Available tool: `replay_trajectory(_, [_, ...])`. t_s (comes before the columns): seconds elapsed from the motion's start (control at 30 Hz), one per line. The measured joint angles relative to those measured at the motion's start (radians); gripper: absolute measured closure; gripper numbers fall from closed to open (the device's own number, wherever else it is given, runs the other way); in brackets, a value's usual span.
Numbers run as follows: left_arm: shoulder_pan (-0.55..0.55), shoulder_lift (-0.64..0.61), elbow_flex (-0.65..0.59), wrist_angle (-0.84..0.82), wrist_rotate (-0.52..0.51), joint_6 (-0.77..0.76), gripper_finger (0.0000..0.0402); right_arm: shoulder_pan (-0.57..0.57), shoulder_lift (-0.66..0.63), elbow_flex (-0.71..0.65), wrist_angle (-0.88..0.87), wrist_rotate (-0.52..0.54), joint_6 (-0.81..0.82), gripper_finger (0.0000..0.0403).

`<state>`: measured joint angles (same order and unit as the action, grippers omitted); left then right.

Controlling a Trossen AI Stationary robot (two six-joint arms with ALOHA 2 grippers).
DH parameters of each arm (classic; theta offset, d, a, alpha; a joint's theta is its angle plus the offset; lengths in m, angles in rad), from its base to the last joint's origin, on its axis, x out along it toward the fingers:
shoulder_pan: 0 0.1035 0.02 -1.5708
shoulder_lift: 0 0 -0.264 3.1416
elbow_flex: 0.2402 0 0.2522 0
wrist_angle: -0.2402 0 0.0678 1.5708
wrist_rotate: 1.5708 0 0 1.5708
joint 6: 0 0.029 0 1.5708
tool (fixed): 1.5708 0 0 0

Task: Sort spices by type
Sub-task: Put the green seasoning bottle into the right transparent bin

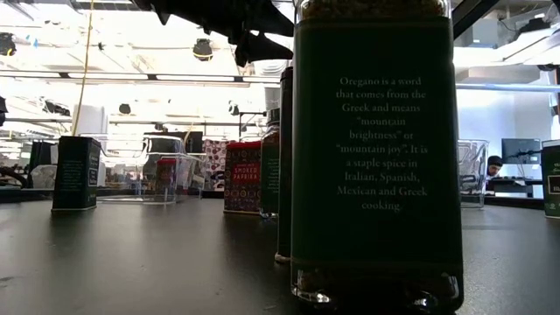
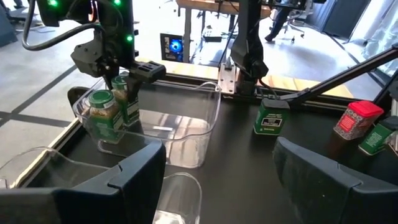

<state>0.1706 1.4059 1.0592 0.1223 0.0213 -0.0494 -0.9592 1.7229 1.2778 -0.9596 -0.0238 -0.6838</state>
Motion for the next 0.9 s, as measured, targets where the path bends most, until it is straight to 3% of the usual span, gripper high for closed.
replay_trajectory(0.9, [-0.004,0.0,0.0,0.0,-0.001,-0.015,0.0116,0.0,0.0,0.0,0.0,0.024,0.006,0.0153])
